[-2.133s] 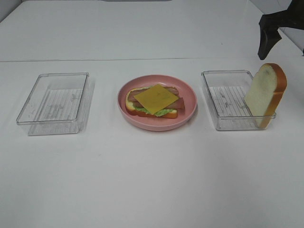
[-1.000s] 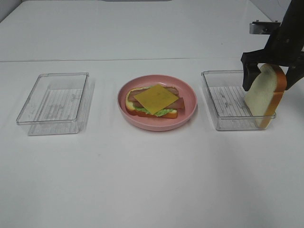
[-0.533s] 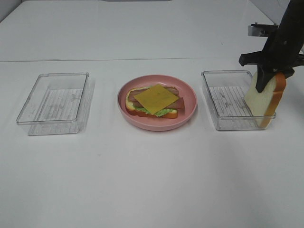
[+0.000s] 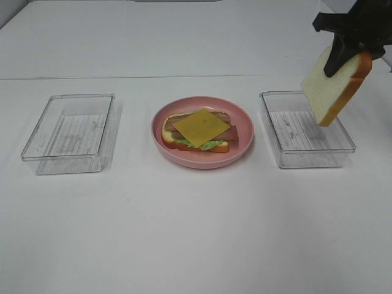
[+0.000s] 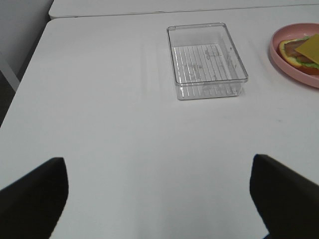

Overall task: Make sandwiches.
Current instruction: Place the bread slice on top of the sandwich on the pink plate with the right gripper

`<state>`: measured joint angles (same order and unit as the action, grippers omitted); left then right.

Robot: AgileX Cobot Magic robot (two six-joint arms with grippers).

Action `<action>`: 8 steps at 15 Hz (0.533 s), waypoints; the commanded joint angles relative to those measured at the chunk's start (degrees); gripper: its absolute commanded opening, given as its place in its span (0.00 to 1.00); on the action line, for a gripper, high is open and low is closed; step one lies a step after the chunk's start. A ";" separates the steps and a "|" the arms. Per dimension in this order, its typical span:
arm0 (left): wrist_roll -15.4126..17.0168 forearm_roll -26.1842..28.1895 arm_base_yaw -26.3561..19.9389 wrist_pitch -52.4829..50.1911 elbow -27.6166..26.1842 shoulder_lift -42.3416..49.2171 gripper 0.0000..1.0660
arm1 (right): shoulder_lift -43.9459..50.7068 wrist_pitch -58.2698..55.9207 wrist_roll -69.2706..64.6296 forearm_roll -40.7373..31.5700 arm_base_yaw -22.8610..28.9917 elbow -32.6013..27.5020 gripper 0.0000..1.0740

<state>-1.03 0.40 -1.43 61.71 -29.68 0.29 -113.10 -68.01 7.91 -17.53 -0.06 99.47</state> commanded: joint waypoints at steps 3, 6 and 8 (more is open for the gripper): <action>0.11 0.17 -0.17 -0.23 0.00 0.97 0.85 | 1.49 0.11 2.75 -9.28 2.81 0.17 0.00; 0.11 0.17 -0.17 -0.23 0.00 0.97 0.85 | 1.38 4.35 2.58 -9.34 8.77 0.17 0.00; 0.11 0.17 -0.17 -0.23 0.00 0.97 0.85 | 0.40 9.40 1.03 -10.83 14.61 0.17 0.00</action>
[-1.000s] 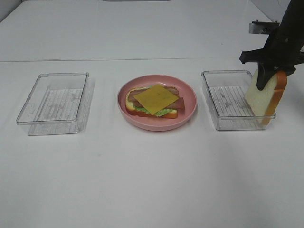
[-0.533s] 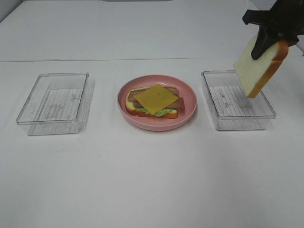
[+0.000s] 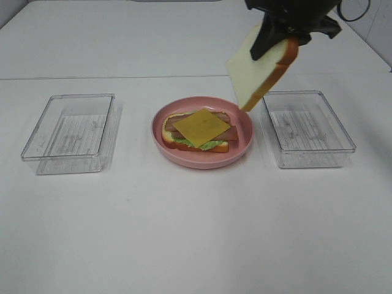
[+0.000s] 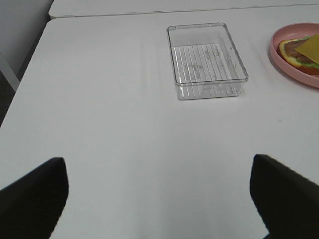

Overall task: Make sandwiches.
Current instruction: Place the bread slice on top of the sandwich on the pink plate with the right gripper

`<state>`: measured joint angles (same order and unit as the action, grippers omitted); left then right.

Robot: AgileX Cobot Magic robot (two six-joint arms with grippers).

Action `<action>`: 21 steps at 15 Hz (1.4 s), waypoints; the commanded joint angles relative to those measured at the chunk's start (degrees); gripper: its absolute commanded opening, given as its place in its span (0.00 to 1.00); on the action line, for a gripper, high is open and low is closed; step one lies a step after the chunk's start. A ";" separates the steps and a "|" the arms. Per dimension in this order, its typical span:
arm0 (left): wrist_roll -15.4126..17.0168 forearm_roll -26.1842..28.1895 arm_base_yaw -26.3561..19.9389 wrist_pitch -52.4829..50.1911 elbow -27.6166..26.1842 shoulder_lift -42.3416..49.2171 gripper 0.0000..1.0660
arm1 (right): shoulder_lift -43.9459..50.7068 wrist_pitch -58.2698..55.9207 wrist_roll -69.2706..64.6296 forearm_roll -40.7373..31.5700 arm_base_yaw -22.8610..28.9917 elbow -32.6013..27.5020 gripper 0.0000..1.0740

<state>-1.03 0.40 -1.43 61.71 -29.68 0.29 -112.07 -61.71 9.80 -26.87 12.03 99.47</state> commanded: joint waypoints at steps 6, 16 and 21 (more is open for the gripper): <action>0.11 0.17 -0.17 -0.23 0.00 0.97 0.85 | -7.28 10.49 -3.84 -12.55 7.22 0.11 0.00; 0.11 0.17 -0.17 -0.23 0.00 0.97 0.85 | -15.87 16.62 -3.90 -20.57 7.22 0.11 0.00; 0.11 0.17 -0.17 -0.23 0.00 0.97 0.85 | -18.85 19.14 -4.01 -19.60 7.22 0.11 0.00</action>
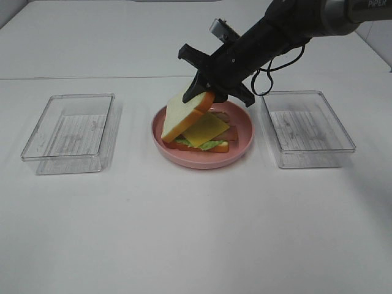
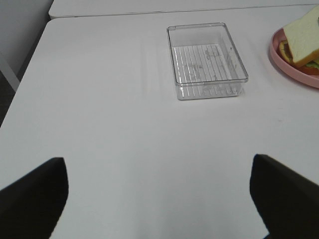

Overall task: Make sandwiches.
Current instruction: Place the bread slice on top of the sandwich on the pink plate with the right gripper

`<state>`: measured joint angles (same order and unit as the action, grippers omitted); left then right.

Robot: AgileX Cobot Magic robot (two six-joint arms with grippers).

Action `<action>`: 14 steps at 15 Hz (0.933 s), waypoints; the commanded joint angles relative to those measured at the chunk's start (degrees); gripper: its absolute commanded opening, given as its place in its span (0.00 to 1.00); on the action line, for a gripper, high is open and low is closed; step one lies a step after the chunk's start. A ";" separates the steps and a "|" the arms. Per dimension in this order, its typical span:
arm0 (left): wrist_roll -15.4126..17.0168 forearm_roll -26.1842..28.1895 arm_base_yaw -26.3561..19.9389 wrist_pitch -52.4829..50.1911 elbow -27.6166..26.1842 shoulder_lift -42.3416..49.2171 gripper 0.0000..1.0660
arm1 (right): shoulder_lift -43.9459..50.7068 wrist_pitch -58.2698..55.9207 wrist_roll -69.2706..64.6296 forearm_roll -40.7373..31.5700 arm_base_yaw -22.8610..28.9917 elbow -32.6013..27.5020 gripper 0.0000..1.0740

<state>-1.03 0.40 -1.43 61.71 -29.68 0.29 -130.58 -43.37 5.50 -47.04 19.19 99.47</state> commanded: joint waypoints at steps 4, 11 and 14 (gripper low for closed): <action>0.11 0.17 -0.17 -0.23 0.00 0.97 0.85 | -0.40 1.60 0.29 4.53 0.06 0.11 0.14; 0.11 0.17 -0.17 -0.23 0.00 0.97 0.85 | -0.23 0.40 0.34 8.02 0.06 0.11 0.62; 0.11 0.17 -0.17 -0.23 0.00 0.97 0.85 | 1.60 0.17 0.46 13.92 0.06 0.11 0.78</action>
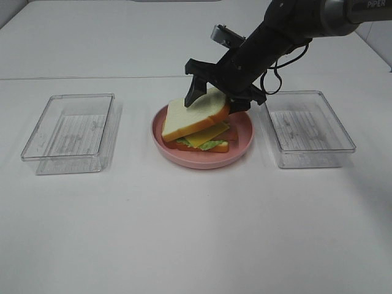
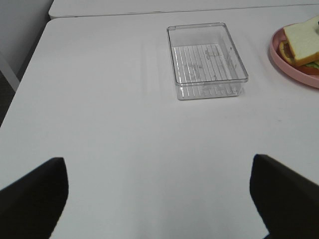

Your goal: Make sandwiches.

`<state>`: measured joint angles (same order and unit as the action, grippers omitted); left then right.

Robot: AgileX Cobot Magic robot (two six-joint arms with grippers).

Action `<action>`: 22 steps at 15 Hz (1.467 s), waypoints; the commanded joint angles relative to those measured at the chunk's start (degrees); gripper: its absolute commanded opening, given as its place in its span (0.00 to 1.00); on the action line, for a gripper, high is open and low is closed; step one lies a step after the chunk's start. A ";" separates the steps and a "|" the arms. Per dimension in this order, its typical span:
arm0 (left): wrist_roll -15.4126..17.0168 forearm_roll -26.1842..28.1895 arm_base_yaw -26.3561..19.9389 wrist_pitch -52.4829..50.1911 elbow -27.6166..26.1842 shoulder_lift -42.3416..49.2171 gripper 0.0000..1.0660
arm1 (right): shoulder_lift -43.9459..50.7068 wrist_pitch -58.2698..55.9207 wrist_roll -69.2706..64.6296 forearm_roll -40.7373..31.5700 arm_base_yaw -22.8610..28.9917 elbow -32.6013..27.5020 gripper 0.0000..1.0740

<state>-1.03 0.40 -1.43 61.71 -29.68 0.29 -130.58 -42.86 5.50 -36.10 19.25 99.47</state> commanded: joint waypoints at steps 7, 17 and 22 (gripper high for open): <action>0.11 0.17 -0.17 -0.23 0.00 0.97 0.85 | 7.68 -7.45 -2.01 21.54 0.00 0.11 0.83; 0.11 0.17 -0.17 -0.23 0.00 0.97 0.85 | 20.97 -30.71 -3.50 39.65 -0.11 0.17 0.83; 0.11 0.17 -0.17 -0.23 0.00 0.97 0.85 | 34.03 -33.35 -3.84 40.22 -0.11 -7.73 0.83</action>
<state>-1.03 0.40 -1.43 61.71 -29.68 0.29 -97.69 -69.56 2.23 3.61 19.25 92.42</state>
